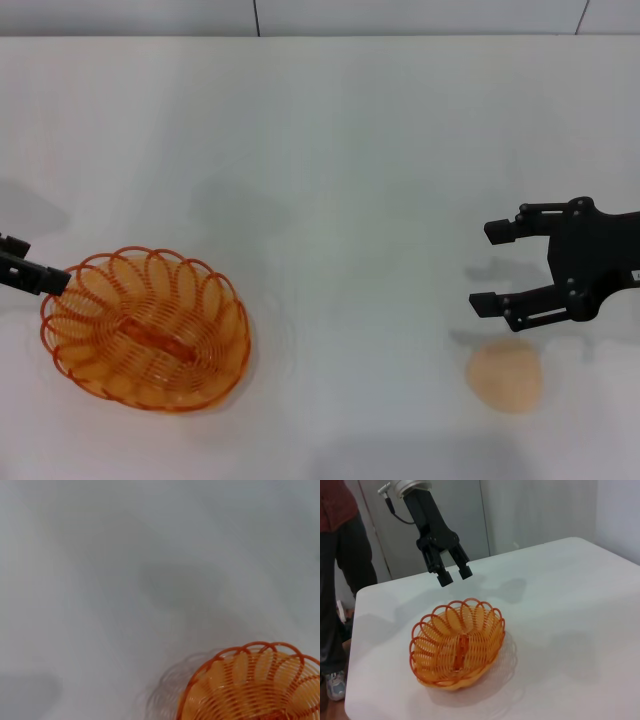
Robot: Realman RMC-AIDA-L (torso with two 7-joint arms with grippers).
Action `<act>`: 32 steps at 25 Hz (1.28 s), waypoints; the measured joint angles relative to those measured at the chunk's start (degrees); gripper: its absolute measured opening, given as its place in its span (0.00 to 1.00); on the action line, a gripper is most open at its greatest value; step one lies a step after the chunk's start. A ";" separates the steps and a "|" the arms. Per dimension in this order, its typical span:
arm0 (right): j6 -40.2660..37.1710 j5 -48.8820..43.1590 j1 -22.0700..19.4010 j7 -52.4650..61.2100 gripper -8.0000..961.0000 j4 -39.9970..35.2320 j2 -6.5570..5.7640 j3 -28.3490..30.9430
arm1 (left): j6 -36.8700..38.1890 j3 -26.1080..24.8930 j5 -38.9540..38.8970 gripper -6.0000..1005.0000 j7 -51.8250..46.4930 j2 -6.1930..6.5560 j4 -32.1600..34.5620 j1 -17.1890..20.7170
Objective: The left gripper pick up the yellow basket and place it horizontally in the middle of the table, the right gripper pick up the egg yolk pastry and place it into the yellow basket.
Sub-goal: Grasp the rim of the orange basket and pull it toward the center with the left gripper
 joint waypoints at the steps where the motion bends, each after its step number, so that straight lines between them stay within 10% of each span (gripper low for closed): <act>1: 0.03 0.04 0.08 0.00 0.89 0.00 0.00 0.01 | -0.10 0.00 0.31 0.86 -0.47 0.00 -0.16 -0.03; 32: 0.53 0.68 0.23 0.22 0.89 0.02 0.00 -0.17 | -6.53 2.08 13.34 0.84 -10.99 -2.64 -10.16 -7.39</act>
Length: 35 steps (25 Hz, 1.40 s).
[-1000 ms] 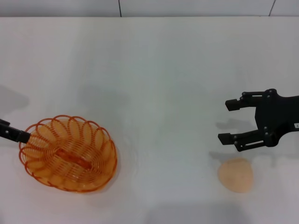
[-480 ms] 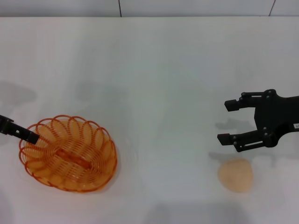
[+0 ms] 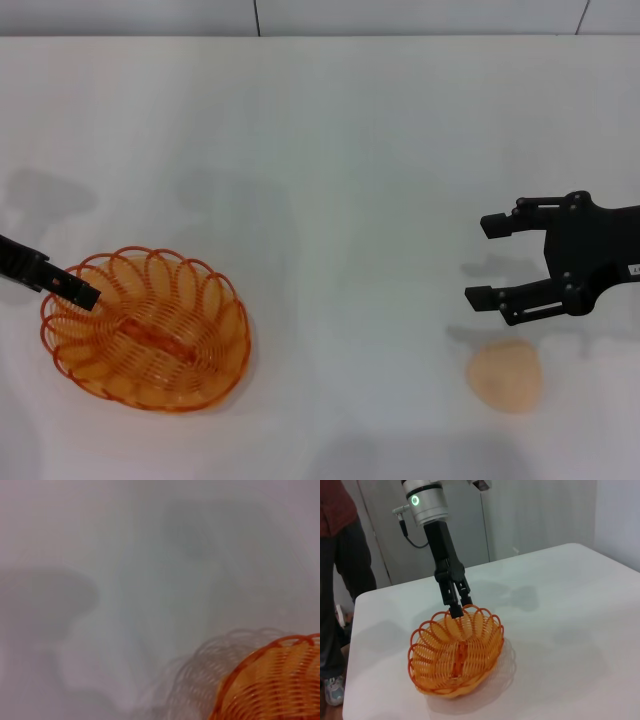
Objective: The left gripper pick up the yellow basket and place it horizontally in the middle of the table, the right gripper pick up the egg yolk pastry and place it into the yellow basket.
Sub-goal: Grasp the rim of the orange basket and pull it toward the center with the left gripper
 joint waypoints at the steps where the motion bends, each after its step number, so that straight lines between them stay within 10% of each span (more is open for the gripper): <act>1: 0.00 0.00 0.00 0.00 0.89 0.00 0.00 0.03 | -0.10 0.13 0.03 0.84 -0.10 -0.01 -0.07 0.00; 23: 0.09 -0.01 0.00 -0.05 0.89 0.64 0.00 0.24 | -5.08 1.39 2.42 0.70 -0.06 -0.88 -6.62 -2.39; 35: 0.09 -0.10 0.00 -0.13 0.89 0.61 0.00 0.24 | -5.77 2.12 2.49 0.38 -0.21 -1.35 -7.43 -2.51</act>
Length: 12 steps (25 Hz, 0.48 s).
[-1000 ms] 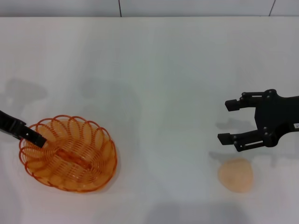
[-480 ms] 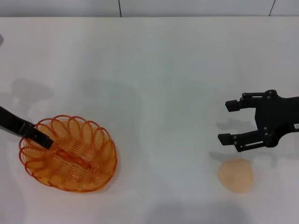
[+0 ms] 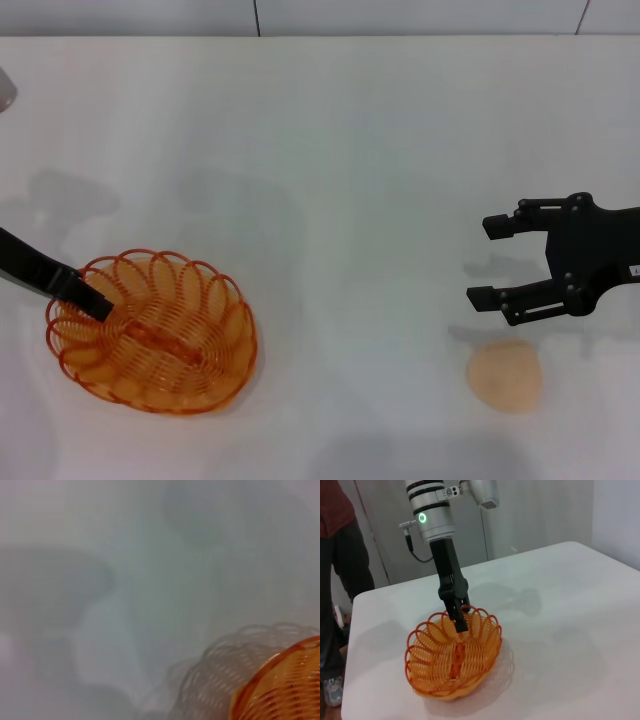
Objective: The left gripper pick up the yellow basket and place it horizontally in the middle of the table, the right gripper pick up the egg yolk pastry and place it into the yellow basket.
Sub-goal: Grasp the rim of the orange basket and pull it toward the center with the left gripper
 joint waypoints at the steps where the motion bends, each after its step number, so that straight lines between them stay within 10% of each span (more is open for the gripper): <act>1: 0.00 0.00 0.00 0.00 0.89 0.00 0.00 0.00 | -0.15 0.09 0.00 0.38 -0.11 -0.02 0.00 0.00; 12: 0.00 0.00 0.00 0.02 0.89 0.00 0.00 0.00 | -0.03 0.17 0.32 0.24 -0.24 0.00 0.00 -0.19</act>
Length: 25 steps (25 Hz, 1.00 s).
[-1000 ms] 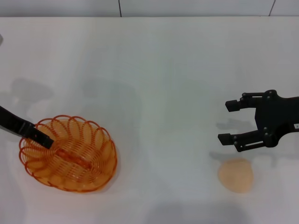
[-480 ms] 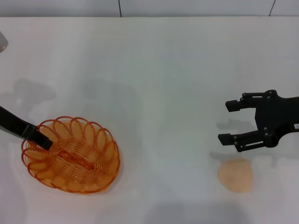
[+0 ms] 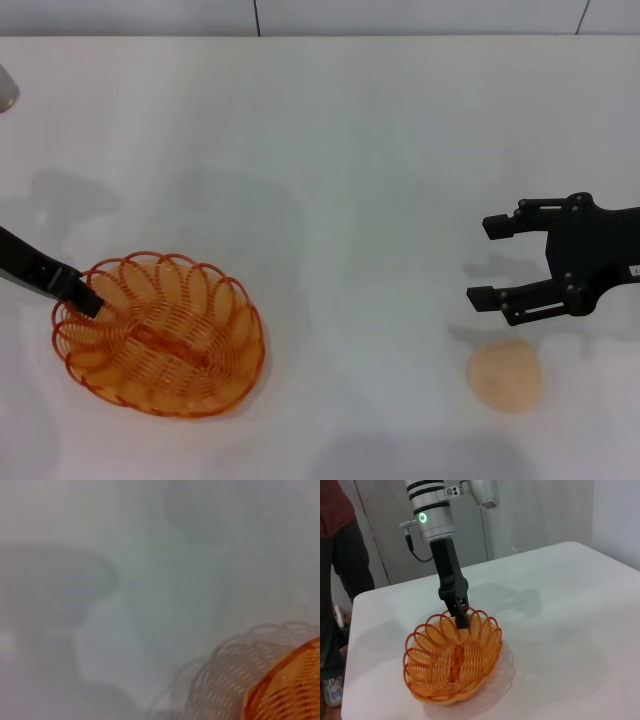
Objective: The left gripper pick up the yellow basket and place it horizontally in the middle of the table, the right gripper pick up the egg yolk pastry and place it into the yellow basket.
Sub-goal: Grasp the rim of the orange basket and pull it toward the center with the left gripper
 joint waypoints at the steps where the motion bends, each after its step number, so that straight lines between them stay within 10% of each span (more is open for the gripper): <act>1: -0.01 0.01 0.00 0.01 0.89 0.00 0.00 0.00 | 0.07 0.00 0.01 0.21 0.00 0.06 0.00 -0.08; 25: 0.20 0.05 -0.04 -0.08 0.89 0.12 0.00 0.09 | -1.04 -2.07 -4.34 0.09 -0.02 0.66 3.16 -2.36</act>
